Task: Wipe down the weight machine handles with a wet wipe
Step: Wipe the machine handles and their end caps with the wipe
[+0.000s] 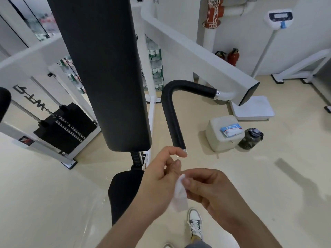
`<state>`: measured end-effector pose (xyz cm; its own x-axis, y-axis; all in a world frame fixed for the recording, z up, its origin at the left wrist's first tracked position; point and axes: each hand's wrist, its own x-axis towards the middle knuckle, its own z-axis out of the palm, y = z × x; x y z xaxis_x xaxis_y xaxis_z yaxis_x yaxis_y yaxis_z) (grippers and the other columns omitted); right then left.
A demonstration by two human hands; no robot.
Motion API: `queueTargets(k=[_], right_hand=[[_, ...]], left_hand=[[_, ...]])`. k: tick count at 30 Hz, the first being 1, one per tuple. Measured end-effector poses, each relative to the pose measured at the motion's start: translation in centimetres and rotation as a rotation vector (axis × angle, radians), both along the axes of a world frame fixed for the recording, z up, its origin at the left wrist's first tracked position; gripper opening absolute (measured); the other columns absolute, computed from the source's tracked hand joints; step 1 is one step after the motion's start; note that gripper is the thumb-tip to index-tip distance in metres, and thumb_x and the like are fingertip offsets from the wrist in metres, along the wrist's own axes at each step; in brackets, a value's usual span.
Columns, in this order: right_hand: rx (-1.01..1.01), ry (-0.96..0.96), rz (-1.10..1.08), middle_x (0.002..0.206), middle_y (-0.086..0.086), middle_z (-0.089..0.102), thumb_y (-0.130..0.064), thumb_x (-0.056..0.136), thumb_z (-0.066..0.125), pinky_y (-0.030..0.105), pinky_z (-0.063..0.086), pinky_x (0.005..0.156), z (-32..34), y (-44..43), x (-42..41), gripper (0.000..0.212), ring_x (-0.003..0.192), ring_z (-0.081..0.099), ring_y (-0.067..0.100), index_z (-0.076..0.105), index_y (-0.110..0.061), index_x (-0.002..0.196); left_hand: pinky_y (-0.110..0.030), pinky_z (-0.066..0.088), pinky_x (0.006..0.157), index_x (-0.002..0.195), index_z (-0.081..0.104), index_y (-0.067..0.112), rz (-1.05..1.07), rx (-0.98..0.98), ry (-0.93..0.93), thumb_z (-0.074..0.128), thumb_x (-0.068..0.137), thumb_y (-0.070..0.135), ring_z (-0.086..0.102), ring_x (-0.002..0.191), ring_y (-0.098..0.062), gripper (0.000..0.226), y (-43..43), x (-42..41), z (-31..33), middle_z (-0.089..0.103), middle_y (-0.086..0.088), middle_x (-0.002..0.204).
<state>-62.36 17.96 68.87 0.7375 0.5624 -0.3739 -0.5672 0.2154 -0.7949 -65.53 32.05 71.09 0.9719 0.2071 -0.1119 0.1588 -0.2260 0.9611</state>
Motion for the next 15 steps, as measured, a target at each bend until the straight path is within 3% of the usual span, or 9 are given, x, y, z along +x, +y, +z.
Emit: queueTargets(k=[2, 4, 8, 11, 15], right_hand=[[-0.069, -0.025, -0.062, 0.081, 0.025, 0.068, -0.003, 0.064, 0.082, 0.030, 0.054, 0.071, -0.1, 0.1, 0.2, 0.021, 0.075, 0.066, 0.029, 0.074, 0.001, 0.082], [-0.127, -0.046, -0.130, 0.072, 0.019, 0.065, -0.006, 0.058, 0.081, 0.026, 0.053, 0.065, -0.1, 0.0, 0.8, 0.017, 0.068, 0.063, 0.025, 0.074, -0.005, 0.073], [-0.122, -0.022, -0.321, 0.067, 0.013, 0.062, 0.001, 0.067, 0.075, 0.024, 0.053, 0.064, -0.6, -0.1, 3.4, 0.010, 0.066, 0.061, 0.022, 0.073, -0.008, 0.070], [-0.291, -0.138, -0.407, 0.062, 0.002, 0.067, 0.005, 0.077, 0.071, 0.023, 0.053, 0.068, -1.8, 1.1, 5.4, 0.019, 0.063, 0.063, 0.015, 0.074, -0.012, 0.072], [-0.528, -0.377, -0.428, 0.071, -0.011, 0.071, -0.008, 0.079, 0.073, 0.010, 0.047, 0.063, -3.4, 3.4, 5.8, 0.019, 0.065, 0.065, 0.002, 0.072, -0.026, 0.073]], left_hand=[[-0.010, 0.041, 0.055, 0.091, 0.063, 0.038, -0.063, -0.003, -0.008, 0.047, 0.096, 0.009, 0.048, 0.058, 0.000, 0.033, 0.1, 0.1, 0.3, 0.048, 0.008, 0.065], [-0.015, 0.043, 0.059, 0.080, 0.065, 0.034, -0.066, 0.027, -0.029, 0.046, 0.095, 0.000, 0.053, 0.066, -0.009, 0.041, 0.5, 0.4, -0.3, 0.056, 0.005, 0.074], [-0.010, 0.036, 0.058, 0.065, 0.064, 0.031, 0.026, 0.213, -0.048, 0.048, 0.089, -0.008, 0.049, 0.064, -0.004, 0.049, 2.2, 2.1, -2.3, 0.051, 0.006, 0.074], [-0.010, 0.037, 0.059, 0.077, 0.064, 0.037, 0.054, 0.386, -0.053, 0.050, 0.092, 0.000, 0.051, 0.070, -0.003, 0.043, 2.5, 3.5, -3.5, 0.050, 0.011, 0.079], [-0.006, 0.039, 0.065, 0.090, 0.069, 0.030, 0.102, 0.583, -0.050, 0.056, 0.091, 0.010, 0.054, 0.084, 0.001, 0.024, 2.5, 4.4, -5.2, 0.053, 0.018, 0.084]])
